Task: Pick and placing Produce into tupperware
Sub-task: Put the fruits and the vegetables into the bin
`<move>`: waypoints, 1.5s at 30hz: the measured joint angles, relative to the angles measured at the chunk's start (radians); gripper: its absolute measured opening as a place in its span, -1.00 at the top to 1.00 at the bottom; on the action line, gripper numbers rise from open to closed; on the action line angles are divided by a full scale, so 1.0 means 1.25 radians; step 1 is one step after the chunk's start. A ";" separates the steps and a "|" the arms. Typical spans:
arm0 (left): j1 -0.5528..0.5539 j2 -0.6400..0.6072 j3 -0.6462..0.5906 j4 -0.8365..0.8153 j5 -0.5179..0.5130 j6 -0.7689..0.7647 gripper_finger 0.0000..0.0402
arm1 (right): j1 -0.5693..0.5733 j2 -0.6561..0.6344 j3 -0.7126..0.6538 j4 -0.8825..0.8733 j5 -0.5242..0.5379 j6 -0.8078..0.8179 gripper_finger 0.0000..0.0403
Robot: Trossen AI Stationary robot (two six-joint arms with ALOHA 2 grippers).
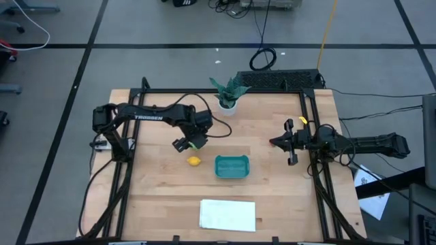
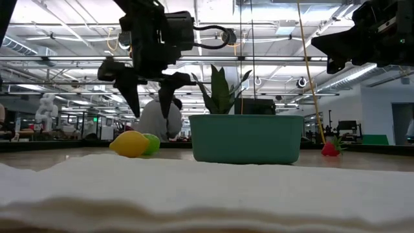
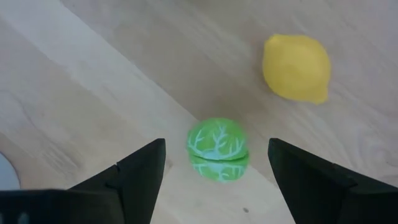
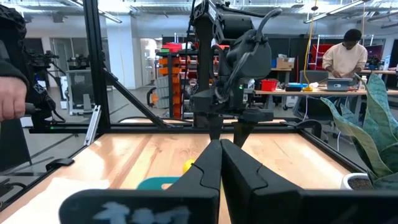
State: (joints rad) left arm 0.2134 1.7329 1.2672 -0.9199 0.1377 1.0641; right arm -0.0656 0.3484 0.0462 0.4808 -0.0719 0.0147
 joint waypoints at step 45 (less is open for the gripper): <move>0.031 0.010 -0.106 0.114 0.020 -0.073 -0.78 | 0.000 0.000 0.000 -0.011 0.000 0.006 1.00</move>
State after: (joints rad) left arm 0.2521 1.7458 1.1351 -0.7768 0.1632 0.9725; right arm -0.0658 0.3483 0.0463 0.4671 -0.0719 0.0227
